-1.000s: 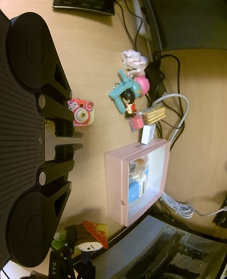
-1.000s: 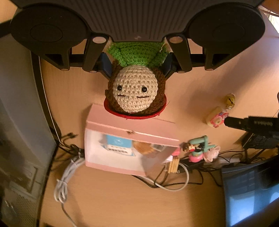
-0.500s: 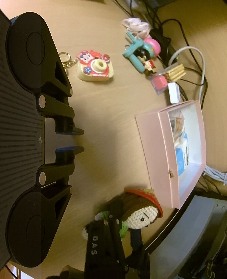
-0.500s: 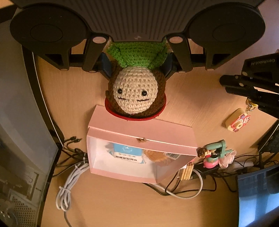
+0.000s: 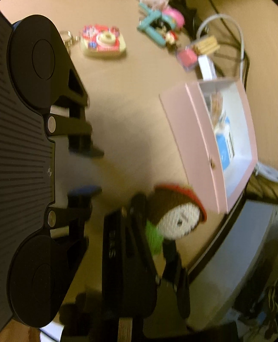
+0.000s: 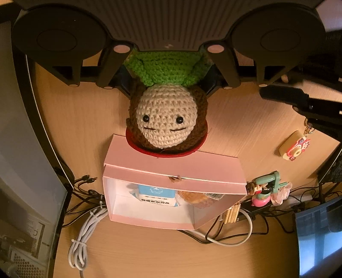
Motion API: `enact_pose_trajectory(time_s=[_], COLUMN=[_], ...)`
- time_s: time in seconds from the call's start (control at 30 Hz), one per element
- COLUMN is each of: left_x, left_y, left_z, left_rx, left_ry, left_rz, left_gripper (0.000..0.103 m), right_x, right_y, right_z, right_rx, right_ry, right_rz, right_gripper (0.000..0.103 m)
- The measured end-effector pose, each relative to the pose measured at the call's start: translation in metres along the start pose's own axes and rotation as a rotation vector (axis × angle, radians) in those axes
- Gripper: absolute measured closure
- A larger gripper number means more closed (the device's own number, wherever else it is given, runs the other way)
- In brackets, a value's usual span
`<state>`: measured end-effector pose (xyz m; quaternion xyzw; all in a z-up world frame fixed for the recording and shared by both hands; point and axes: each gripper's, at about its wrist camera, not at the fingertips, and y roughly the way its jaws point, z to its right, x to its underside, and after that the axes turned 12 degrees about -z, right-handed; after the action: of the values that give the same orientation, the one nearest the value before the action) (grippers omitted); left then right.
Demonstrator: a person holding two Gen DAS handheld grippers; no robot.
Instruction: Organize objects
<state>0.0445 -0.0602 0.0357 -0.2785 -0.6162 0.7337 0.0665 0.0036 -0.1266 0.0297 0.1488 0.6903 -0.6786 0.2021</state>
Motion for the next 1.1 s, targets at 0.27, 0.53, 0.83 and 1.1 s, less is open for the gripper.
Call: enact_pose_trajectory(time_s=[0.27, 0.53, 0.83, 1.1], left_x=[0.012, 0.046, 0.070, 0.026], left_y=[-0.002, -0.065, -0.070, -0.030], left_z=[0.010, -0.065, -0.130, -0.127], left_rx=[0.051, -0.075, -0.159, -0.219], left_ry=[0.017, -0.325, -0.500, -0.472], left_rz=[0.013, 0.265, 0.184, 0.143], left_gripper=[0.049, 0.050, 0.052, 0.046], right_x=[-0.001, 0.000, 0.003, -0.001], right_y=[0.002, -0.001, -0.025, -0.020], right_z=[-0.003, -0.007, -0.008, -0.013], right_rx=[-0.006, 0.000, -0.019, -0.006], right_ry=[-0.003, -0.021, -0.038, -0.070], right_rz=[-0.011, -0.016, 0.039, 0.028], right_gripper=[0.025, 0.021, 0.020, 0.019])
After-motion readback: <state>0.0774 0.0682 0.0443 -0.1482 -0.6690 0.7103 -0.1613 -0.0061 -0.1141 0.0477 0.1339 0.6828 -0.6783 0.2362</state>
